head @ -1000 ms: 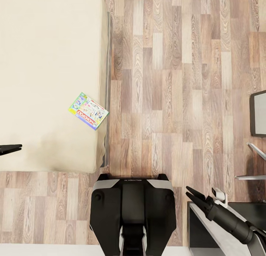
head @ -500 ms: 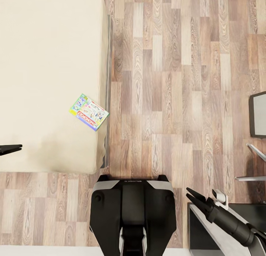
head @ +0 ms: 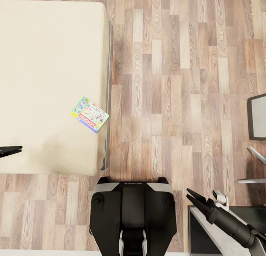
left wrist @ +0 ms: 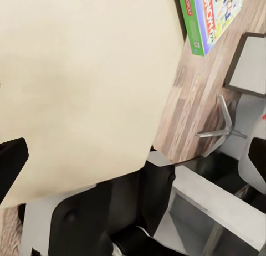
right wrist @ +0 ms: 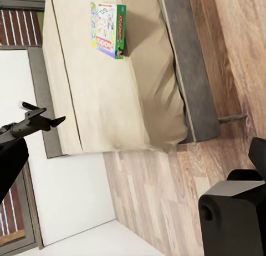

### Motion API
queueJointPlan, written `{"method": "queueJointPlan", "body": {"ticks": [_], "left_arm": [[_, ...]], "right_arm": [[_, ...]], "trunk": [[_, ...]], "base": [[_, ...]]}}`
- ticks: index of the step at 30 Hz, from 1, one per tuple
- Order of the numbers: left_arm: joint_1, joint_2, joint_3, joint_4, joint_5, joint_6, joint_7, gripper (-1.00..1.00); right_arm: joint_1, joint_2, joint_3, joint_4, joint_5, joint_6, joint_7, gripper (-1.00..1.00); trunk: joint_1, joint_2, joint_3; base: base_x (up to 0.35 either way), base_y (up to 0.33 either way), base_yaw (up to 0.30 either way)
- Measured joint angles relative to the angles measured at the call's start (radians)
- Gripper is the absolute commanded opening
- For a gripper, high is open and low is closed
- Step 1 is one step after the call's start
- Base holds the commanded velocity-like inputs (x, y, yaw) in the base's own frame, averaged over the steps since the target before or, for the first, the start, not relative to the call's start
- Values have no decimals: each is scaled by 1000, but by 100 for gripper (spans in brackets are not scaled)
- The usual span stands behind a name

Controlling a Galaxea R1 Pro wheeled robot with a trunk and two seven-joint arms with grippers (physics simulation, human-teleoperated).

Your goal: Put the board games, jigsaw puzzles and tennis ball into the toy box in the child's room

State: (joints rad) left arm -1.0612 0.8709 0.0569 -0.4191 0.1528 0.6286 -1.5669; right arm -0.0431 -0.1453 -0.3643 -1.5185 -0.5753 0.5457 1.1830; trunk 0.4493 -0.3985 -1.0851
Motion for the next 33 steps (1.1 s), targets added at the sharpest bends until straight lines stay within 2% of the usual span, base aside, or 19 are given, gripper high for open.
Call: {"method": "queueJointPlan", "body": {"ticks": [11, 19, 23, 29, 33], "left_arm": [[0, 3, 1, 27, 1, -2, 0, 100], [0, 5, 2, 95, 1, -22, 0, 100], [0, 21, 3, 121, 2, -45, 0, 100], [0, 65, 3, 136, 5, -57, 0, 100], [0, 79, 3, 141, 6, -61, 0, 100]], "right_arm": [[0, 3, -1, -1, 0, 0, 0, 100], [0, 3, -1, -1, 0, 0, -2, 100], [0, 3, -1, -2, 0, 0, -2, 100], [0, 4, 2, -4, 2, -1, -4, 100], [0, 4, 2, -4, 3, -2, -4, 100]], "trunk": [[0, 0, 18], [0, 0, 31], [0, 0, 37], [0, 0, 47], [0, 0, 54]], "base": [[0, 0, 0], [0, 0, 0], [0, 0, 0], [0, 0, 0], [0, 0, 0]]}}
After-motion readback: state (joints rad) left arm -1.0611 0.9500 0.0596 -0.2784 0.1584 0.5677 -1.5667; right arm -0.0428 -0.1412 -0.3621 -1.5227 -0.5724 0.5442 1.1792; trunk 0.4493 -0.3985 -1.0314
